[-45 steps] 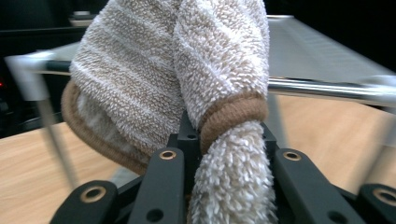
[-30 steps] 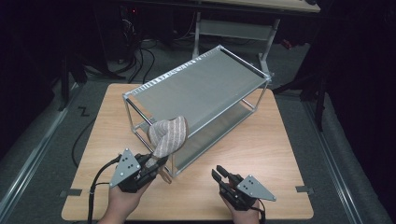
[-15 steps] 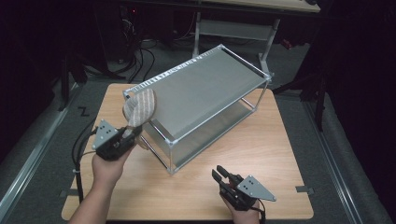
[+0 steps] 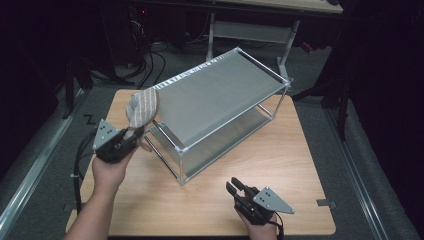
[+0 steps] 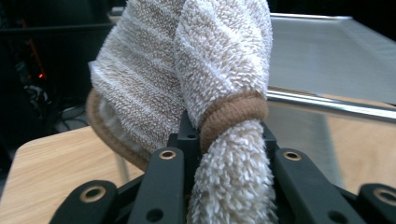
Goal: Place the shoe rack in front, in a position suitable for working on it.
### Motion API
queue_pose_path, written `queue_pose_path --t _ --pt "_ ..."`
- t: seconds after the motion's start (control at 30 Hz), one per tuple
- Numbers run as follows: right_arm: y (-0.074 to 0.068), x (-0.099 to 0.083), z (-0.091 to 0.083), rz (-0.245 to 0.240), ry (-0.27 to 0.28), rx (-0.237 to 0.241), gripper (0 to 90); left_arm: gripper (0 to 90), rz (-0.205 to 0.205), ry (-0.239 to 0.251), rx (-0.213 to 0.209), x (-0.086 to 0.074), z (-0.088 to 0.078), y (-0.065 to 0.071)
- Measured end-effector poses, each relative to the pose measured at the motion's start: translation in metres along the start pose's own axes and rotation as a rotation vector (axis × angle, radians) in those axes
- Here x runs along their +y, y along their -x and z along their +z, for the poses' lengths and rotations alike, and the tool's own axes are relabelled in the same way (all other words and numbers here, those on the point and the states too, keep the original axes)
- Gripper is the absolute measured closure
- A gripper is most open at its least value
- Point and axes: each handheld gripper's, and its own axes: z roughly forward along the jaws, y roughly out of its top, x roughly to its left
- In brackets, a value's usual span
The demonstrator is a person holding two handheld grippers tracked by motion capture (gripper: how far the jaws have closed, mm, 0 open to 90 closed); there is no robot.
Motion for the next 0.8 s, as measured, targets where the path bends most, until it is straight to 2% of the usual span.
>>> queue_pose_path --t 0.07,0.1,0.13,0.17,0.2,0.23,0.27,0.3,0.33,0.37,0.43,0.5,0.63,0.73,0.8 --pt "0.000 0.000 0.000 0.003 0.001 0.000 72.1 72.9 -0.003 0.007 -0.012 -0.002 -0.005 0.005" --pt "0.000 0.000 0.000 0.001 0.004 0.001 72.0 72.9 -0.001 0.020 -0.036 -0.009 -0.017 0.018" --pt "0.000 0.000 0.000 0.001 0.004 0.001 72.0 72.9 -0.001 0.020 -0.036 -0.009 -0.017 0.018" --pt "0.000 0.001 -0.001 -0.001 0.005 0.000 71.9 72.9 -0.016 0.039 -0.070 -0.016 -0.030 0.032" --pt "0.000 0.001 -0.001 -0.001 0.005 0.000 71.9 72.9 -0.016 0.039 -0.070 -0.016 -0.030 0.032" --pt "0.000 0.001 -0.001 0.000 0.006 -0.002 71.9 72.9 -0.020 0.051 -0.108 -0.023 -0.042 0.047" --pt "0.000 0.001 -0.001 0.002 0.006 -0.003 71.8 72.9 -0.020 0.051 -0.108 -0.023 -0.042 0.047" --pt "0.000 0.001 -0.001 0.004 0.005 -0.004 71.9 72.9 -0.030 0.065 -0.150 -0.029 -0.052 0.060" --pt "0.000 0.001 -0.001 0.004 0.005 -0.004 71.9 72.9 -0.030 0.065 -0.150 -0.029 -0.052 0.060" --pt "-0.001 0.001 -0.001 0.000 0.005 -0.005 71.9 72.9 -0.035 0.075 -0.192 -0.032 -0.060 0.073" --pt "-0.001 0.001 0.000 0.000 0.005 -0.003 71.8 72.9 -0.033 0.080 -0.236 -0.036 -0.067 0.090" --pt "0.000 0.001 0.000 0.001 0.005 -0.003 71.8 72.9 -0.040 0.085 -0.266 -0.040 -0.070 0.101" --pt "0.000 0.001 0.000 0.004 0.005 -0.008 71.8 72.9 -0.030 0.039 -0.314 -0.051 -0.064 0.120" --pt "0.000 0.001 0.000 0.003 0.006 -0.009 71.8 72.9 -0.031 -0.013 -0.340 -0.060 -0.054 0.128" --pt "0.000 0.002 -0.001 0.003 0.009 -0.008 71.9 72.9 -0.028 -0.025 -0.345 -0.062 -0.051 0.130"
